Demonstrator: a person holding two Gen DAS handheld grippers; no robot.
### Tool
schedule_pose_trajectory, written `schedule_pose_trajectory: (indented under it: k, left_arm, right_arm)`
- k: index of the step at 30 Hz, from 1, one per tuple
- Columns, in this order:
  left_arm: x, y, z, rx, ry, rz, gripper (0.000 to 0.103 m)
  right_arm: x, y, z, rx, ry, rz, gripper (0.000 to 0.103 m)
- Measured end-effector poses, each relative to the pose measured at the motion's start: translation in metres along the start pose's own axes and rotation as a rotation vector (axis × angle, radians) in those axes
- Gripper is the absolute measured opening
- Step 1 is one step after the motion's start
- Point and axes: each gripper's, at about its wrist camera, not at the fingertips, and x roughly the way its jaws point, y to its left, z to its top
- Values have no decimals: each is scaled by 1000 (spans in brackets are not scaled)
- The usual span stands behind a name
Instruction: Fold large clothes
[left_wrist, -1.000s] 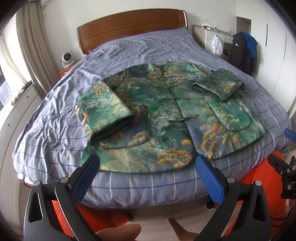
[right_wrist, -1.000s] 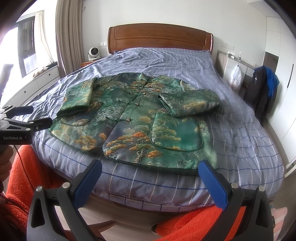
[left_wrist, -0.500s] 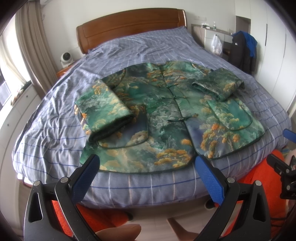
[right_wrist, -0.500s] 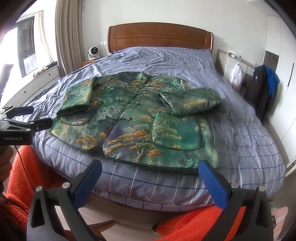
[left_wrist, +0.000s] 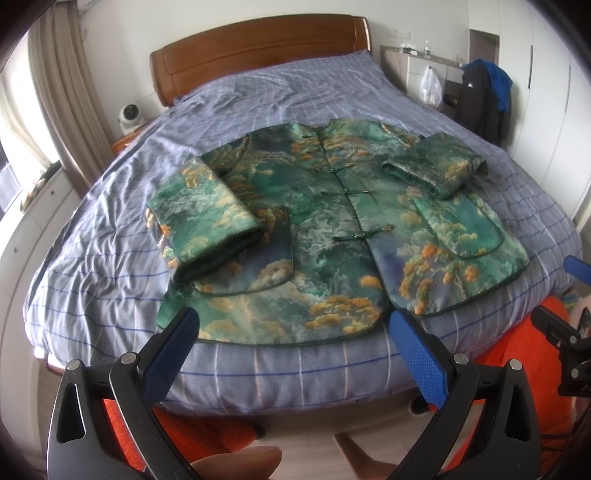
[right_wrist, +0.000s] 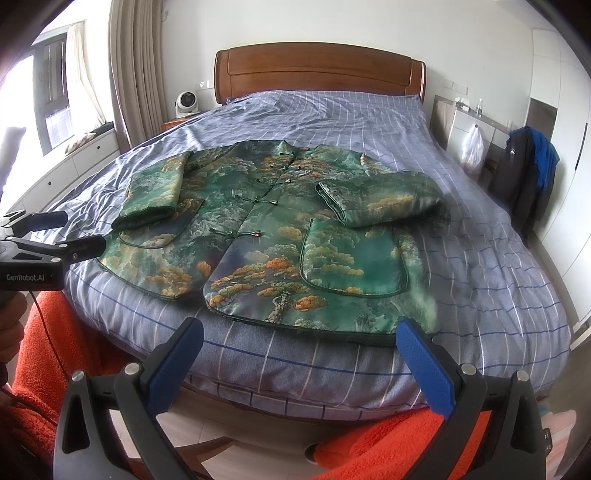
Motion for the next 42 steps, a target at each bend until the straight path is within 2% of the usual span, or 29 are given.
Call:
schedule_pose_trajectory:
  k: [42]
  left_arm:
    - [2,-1,2,1,4,-1,103]
  right_arm:
    - [-4,-2,1,1,-6,-1,103]
